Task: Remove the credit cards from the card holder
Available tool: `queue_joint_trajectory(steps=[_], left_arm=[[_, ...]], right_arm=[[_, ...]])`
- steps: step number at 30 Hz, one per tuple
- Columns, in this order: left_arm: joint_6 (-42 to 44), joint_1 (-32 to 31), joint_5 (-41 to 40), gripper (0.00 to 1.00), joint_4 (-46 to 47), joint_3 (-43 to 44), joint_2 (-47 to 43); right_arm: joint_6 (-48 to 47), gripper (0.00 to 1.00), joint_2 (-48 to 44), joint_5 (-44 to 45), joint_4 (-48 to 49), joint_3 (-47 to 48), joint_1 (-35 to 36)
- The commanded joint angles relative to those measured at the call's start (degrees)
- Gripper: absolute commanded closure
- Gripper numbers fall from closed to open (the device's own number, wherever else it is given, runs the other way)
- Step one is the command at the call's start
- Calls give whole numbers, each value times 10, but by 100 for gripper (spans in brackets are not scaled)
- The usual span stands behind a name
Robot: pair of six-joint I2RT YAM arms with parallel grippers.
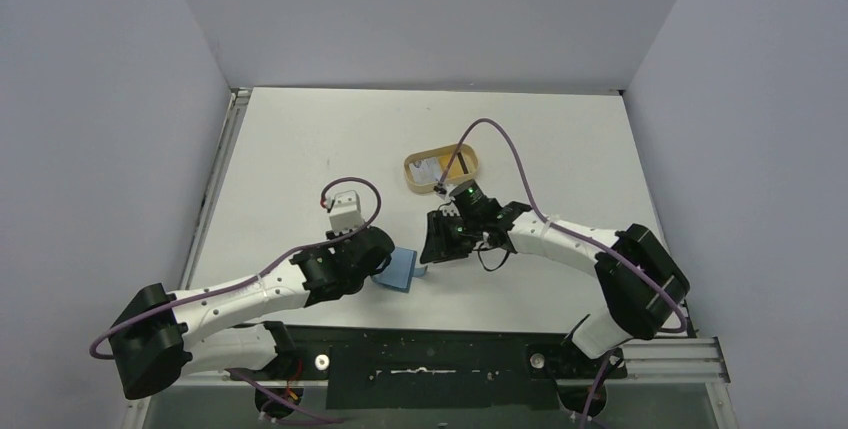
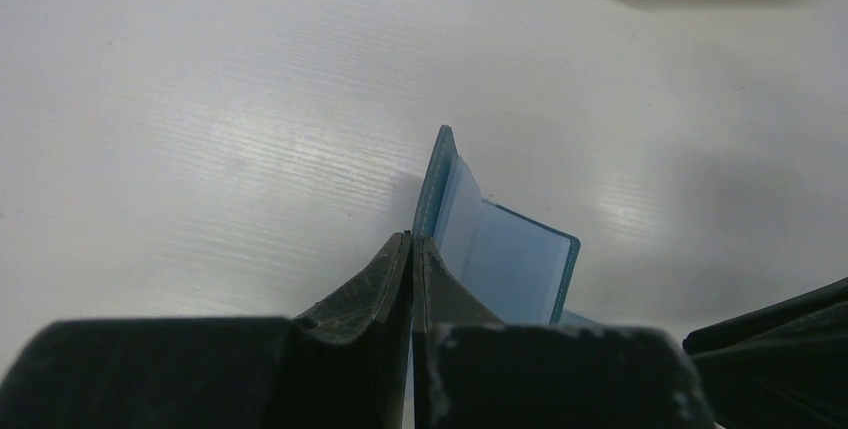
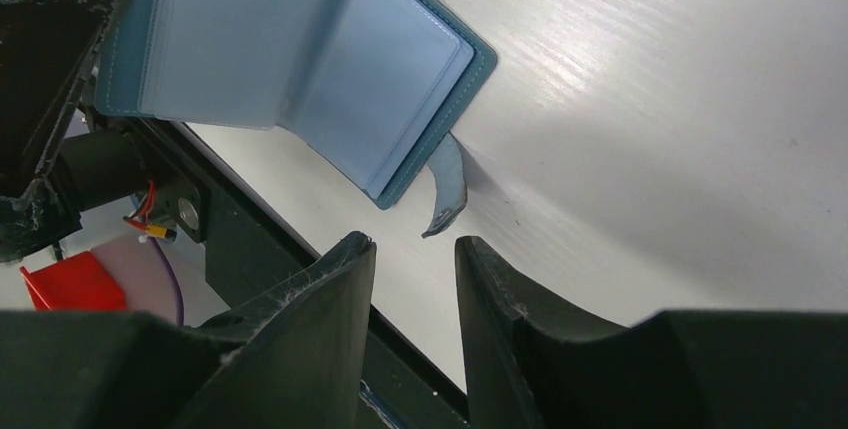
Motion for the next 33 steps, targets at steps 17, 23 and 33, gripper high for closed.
queue_joint_trajectory(steps=[17, 23, 33], left_arm=[[-32, -4, -20, 100, -13, -7, -29], [-42, -4, -17, 100, -18, -15, -34], [-44, -4, -18, 100, -22, -16, -37]], right_arm=[[42, 78, 48, 51, -20, 43, 38], [42, 84, 40, 66, -16, 43, 39], [60, 100, 39, 61, 17, 21, 37]])
